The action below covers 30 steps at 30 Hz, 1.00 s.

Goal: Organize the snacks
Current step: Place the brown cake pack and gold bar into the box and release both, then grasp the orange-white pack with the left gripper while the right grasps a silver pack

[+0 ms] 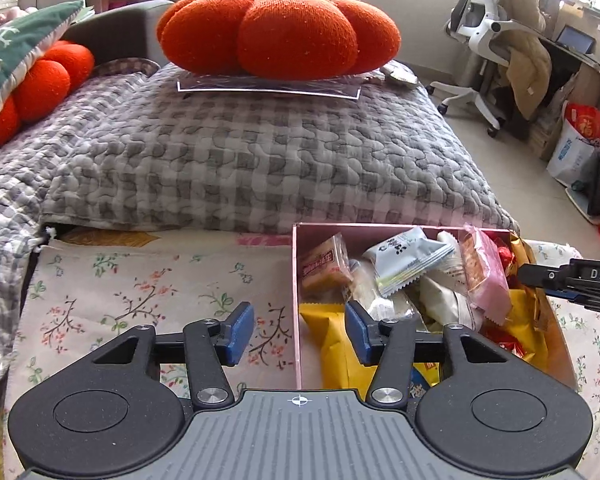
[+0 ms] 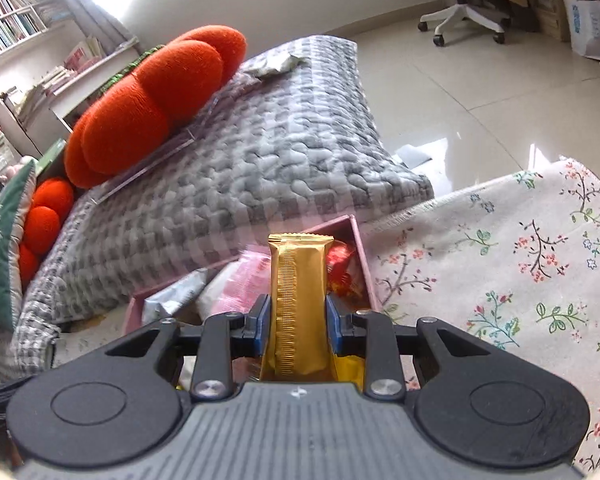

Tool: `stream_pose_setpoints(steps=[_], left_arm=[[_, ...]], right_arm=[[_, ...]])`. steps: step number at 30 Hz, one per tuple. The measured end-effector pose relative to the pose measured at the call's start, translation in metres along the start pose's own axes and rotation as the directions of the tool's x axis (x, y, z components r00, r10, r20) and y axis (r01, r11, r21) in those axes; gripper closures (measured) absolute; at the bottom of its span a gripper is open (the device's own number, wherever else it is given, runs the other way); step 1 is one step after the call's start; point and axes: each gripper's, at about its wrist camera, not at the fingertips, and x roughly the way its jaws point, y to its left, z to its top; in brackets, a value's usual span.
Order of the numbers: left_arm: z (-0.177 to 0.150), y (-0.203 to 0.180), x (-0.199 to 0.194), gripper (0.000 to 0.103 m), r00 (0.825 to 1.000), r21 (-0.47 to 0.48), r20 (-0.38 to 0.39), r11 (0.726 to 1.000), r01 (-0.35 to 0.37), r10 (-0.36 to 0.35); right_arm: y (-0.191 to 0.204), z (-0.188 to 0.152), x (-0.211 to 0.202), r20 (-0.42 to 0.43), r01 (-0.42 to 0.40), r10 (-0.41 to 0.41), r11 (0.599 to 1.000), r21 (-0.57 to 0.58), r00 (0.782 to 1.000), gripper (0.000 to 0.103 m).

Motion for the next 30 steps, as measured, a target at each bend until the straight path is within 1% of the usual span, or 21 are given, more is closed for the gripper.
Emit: stream_pose_setpoints(steps=[1,3,4,5,6,8,9,11,14,16,19,21,22,24,25,28,30], left_arm=[[-0.001,-0.001,0.000,0.053,1.000,0.001,-0.007,1.000,-0.004,0.004],[-0.003,-0.002,0.000,0.049,1.000,0.001,-0.022,1.000,-0.015,0.015],[-0.004,-0.001,-0.001,0.047,0.999,-0.002,-0.029,1.000,-0.022,0.022],[-0.006,-0.001,-0.002,0.044,0.999,-0.005,-0.034,1.000,-0.028,0.028],[-0.008,-0.001,-0.004,0.043,0.999,-0.008,-0.038,0.999,-0.032,0.032],[-0.010,0.000,-0.008,0.038,0.998,-0.012,-0.041,0.999,-0.038,0.037],[-0.012,0.000,-0.010,0.037,0.998,-0.014,-0.041,0.999,-0.040,0.040],[-0.017,0.000,-0.016,0.030,0.998,-0.016,-0.043,0.999,-0.046,0.045],[-0.027,0.001,-0.024,0.024,0.998,-0.015,-0.045,0.999,-0.049,0.049],[-0.034,0.001,-0.028,0.023,0.997,-0.014,-0.052,0.999,-0.053,0.052],[-0.046,0.003,-0.037,0.023,0.997,-0.021,-0.059,0.998,-0.057,0.056],[-0.055,0.003,-0.043,0.023,0.997,-0.026,-0.063,0.998,-0.048,0.046],[-0.059,0.002,-0.046,0.023,0.997,-0.031,-0.069,0.999,-0.040,0.038],[-0.069,0.002,-0.049,0.023,0.996,-0.048,-0.088,0.999,-0.014,0.010],[-0.074,0.002,-0.050,0.023,0.995,-0.061,-0.099,0.998,0.000,-0.006],[-0.089,-0.003,-0.050,0.023,0.990,-0.089,-0.138,0.996,0.027,-0.039],[-0.097,-0.011,-0.048,0.023,0.985,-0.086,-0.158,0.995,0.049,-0.063]], right_arm=[[0.000,-0.001,0.001,-0.004,-0.002,0.002,1.000,-0.002,1.000,0.076],[0.001,-0.002,0.002,-0.002,-0.007,0.007,1.000,-0.013,1.000,0.070],[0.003,-0.002,0.001,0.003,-0.007,0.007,1.000,-0.020,1.000,0.069],[0.005,-0.002,-0.001,0.010,-0.006,0.006,1.000,-0.030,1.000,0.065],[0.007,-0.002,-0.003,0.016,-0.002,0.003,0.999,-0.038,1.000,0.056],[0.009,-0.002,-0.010,0.043,0.011,-0.009,0.999,-0.042,0.999,0.046],[0.010,-0.001,-0.014,0.048,0.013,-0.011,0.999,-0.041,0.999,0.045],[0.009,0.000,-0.021,0.049,0.014,-0.012,0.999,-0.032,0.999,0.045],[0.010,-0.002,-0.032,0.045,0.017,-0.015,0.999,-0.029,0.999,0.045],[0.012,-0.008,-0.039,0.035,0.033,-0.032,0.998,-0.056,0.999,0.044],[0.014,-0.024,-0.052,0.025,0.061,-0.059,0.992,-0.109,0.998,0.040],[0.011,-0.032,-0.060,0.009,0.076,-0.075,0.991,-0.114,0.997,0.037],[0.010,-0.035,-0.064,0.000,0.081,-0.081,0.991,-0.108,0.997,0.036],[0.007,-0.040,-0.072,-0.009,0.091,-0.092,0.991,-0.093,0.996,0.029],[0.008,-0.043,-0.075,-0.015,0.099,-0.101,0.991,-0.093,0.995,0.028],[0.013,-0.055,-0.083,-0.032,0.128,-0.134,0.983,-0.132,0.991,0.024],[0.016,-0.064,-0.086,-0.052,0.137,-0.147,0.977,-0.163,0.988,0.022]])
